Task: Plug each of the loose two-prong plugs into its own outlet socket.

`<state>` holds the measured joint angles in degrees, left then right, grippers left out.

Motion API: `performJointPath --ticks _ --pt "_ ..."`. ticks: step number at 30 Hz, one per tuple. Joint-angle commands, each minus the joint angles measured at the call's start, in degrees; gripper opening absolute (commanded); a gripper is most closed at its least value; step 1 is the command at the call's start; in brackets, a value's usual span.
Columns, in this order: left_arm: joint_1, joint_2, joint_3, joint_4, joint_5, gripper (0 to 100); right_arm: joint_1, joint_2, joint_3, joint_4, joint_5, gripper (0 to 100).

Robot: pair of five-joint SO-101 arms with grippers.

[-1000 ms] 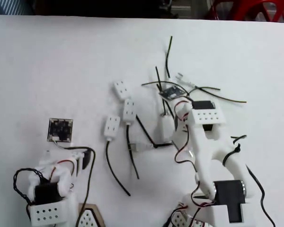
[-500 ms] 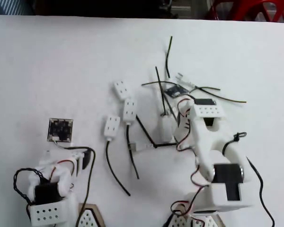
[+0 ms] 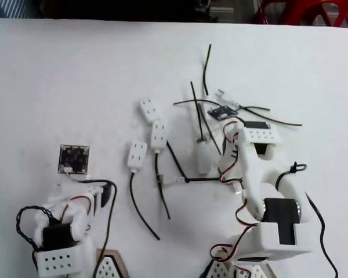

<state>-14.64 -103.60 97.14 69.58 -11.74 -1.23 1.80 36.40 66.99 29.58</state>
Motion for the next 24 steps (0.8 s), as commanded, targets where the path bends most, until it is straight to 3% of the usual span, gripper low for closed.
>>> performJointPath --ticks 1,14,18,24 --pt "0.3 -0.7 -0.2 0.4 -0.3 29 0.2 -2.2 -0.8 1.9 0.5 1.8" --pt "0.7 -0.7 -5.5 0.7 -0.3 29 -0.1 -42.7 -0.4 16.7 -0.4 1.8" --pt "0.7 -0.7 -14.2 2.5 -0.1 29 -0.9 -51.6 -0.4 16.1 -8.8 1.7" --pt "1.0 -0.6 -24.9 2.7 0.4 29 -9.8 -54.7 -0.4 13.5 -21.3 1.7"
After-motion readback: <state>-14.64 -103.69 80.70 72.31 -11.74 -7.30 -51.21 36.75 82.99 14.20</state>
